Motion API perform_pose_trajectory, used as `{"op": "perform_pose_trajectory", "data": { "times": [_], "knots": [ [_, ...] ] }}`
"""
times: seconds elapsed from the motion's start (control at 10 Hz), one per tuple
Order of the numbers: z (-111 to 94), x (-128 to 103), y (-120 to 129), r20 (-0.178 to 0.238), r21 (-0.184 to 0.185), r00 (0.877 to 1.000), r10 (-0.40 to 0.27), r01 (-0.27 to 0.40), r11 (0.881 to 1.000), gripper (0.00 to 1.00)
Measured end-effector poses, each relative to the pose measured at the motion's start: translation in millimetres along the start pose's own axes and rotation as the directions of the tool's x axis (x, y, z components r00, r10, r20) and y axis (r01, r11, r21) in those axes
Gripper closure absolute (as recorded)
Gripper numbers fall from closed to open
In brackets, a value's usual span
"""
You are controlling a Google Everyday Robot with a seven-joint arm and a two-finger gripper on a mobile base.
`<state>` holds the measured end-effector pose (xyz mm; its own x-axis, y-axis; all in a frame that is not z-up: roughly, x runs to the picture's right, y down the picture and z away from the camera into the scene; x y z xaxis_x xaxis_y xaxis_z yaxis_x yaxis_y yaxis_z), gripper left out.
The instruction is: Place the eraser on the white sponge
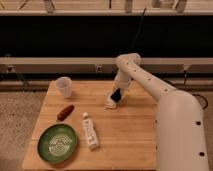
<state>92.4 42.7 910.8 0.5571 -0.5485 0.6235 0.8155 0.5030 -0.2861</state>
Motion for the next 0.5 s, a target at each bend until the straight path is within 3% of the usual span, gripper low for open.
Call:
{"op": "perform_pose_trajectory", "data": {
  "times": [0.2,0.3,0.5],
  "knots": [
    [0.2,-0.4,-2.2,0.001,-0.002,1.000,-0.007,0.007,1.000,0.37],
    [0.1,0.4,-1.6,0.000,-0.003,1.000,-0.009,0.009,1.000,0.35],
    [-0.4,1.5,-0.4,-0.002,-0.006,1.000,-0.013,0.013,1.000,0.44]
  ]
}}
